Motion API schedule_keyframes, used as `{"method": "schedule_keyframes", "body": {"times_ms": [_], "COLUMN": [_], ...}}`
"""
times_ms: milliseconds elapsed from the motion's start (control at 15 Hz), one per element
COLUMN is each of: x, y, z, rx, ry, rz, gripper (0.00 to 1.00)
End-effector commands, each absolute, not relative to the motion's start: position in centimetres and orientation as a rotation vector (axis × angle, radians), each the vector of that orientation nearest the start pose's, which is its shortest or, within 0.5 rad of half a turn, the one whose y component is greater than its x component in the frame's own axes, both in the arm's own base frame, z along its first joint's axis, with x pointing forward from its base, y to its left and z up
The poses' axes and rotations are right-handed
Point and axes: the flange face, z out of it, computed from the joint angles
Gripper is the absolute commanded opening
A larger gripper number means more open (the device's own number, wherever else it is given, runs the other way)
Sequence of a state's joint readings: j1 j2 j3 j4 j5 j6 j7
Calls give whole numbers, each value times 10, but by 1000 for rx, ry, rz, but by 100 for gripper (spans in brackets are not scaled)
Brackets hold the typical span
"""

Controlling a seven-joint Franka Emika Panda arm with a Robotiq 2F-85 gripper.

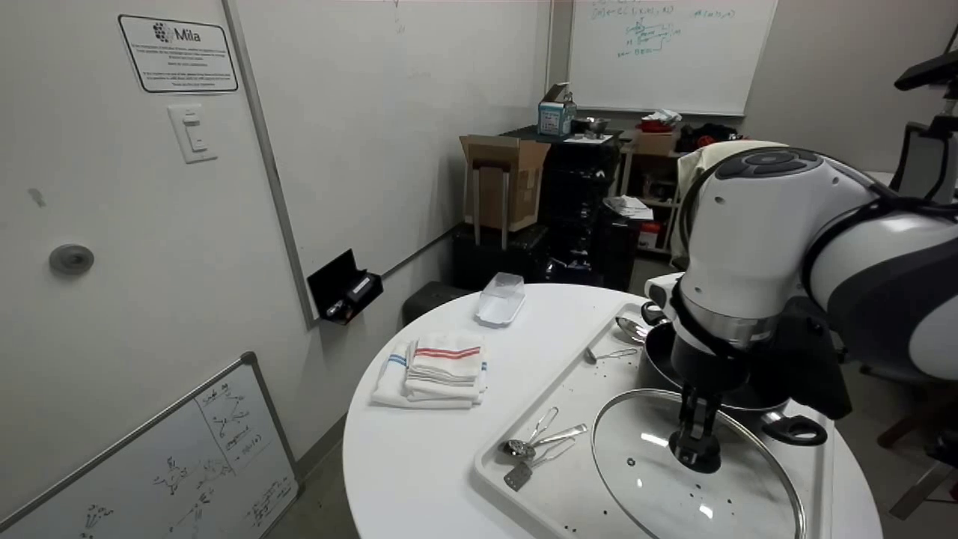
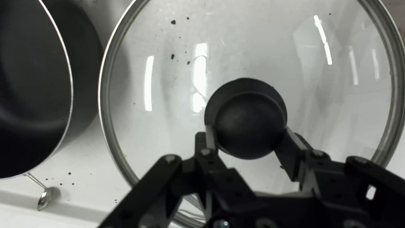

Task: Pick up the lid and place it on the pot

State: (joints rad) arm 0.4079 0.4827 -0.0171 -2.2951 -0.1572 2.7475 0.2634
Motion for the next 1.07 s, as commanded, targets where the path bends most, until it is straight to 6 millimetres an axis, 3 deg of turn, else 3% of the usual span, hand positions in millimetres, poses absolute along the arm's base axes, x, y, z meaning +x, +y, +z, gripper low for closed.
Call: {"method": "schedule_keyframes", "body": {"times_ms": [0, 200, 467, 1000], "x": [470, 475, 485, 497], "y": [189, 170, 130, 38], "z": [170, 182, 189, 184], "rx": [-3207, -3221, -3237, -3238], "ry": [-408, -332, -174, 166], "rz": [30, 54, 73, 100], "gripper": [24, 24, 24, 24]}}
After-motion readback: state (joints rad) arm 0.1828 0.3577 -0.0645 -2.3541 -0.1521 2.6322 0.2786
